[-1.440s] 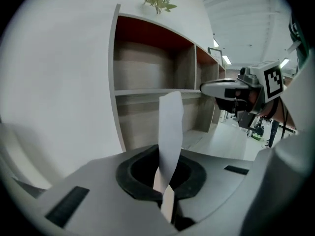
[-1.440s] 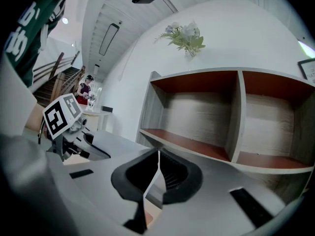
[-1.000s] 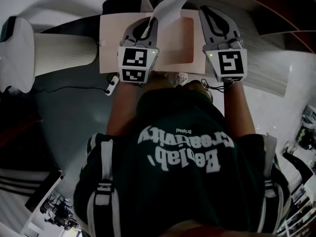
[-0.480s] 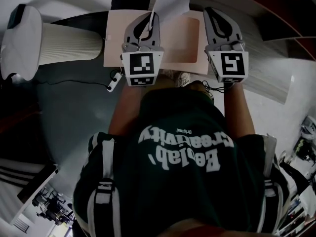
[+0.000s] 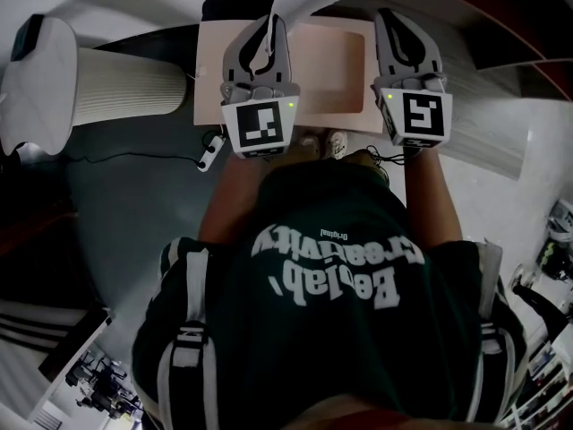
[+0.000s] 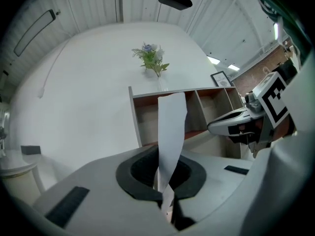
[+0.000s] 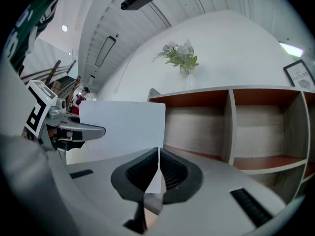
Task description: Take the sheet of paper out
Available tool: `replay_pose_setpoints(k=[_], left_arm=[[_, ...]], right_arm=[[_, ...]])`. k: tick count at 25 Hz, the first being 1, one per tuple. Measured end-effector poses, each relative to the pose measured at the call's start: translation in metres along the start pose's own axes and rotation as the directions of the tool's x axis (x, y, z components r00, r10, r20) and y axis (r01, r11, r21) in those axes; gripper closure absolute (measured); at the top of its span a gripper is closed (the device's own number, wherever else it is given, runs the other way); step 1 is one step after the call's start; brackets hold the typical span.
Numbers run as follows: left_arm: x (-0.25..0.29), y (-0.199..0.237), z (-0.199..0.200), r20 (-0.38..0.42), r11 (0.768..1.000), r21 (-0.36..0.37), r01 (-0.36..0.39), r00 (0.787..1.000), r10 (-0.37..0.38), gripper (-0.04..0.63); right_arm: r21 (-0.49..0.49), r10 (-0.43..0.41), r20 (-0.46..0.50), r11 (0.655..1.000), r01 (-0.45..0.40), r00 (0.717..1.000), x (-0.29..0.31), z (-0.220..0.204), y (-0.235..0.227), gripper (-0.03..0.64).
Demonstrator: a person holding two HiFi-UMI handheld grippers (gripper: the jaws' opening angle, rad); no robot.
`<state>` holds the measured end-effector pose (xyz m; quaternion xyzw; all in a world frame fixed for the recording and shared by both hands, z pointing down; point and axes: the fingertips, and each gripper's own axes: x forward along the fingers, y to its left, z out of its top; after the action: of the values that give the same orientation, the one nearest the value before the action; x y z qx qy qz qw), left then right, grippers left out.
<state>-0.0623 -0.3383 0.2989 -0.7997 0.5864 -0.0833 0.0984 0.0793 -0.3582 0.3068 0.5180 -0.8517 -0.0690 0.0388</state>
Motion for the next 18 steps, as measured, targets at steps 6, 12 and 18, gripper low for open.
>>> replay_pose_setpoints(k=[6, 12, 18], left_arm=[[-0.007, 0.016, 0.009, 0.031, 0.999, -0.013, 0.031, 0.999, -0.03, 0.577], [-0.019, 0.027, 0.015, 0.057, 0.998, -0.024, 0.059, 0.997, -0.058, 0.577], [-0.032, 0.034, 0.016, 0.064, 0.996, -0.046, 0.079, 0.995, -0.076, 0.577]], right_arm=[[-0.004, -0.055, -0.009, 0.998, 0.055, 0.998, -0.004, 0.014, 0.013, 0.58], [-0.012, -0.101, -0.011, 0.995, 0.101, 0.995, -0.013, 0.027, 0.028, 0.58], [-0.029, -0.14, -0.015, 0.99, 0.14, 0.99, -0.027, 0.035, 0.042, 0.58]])
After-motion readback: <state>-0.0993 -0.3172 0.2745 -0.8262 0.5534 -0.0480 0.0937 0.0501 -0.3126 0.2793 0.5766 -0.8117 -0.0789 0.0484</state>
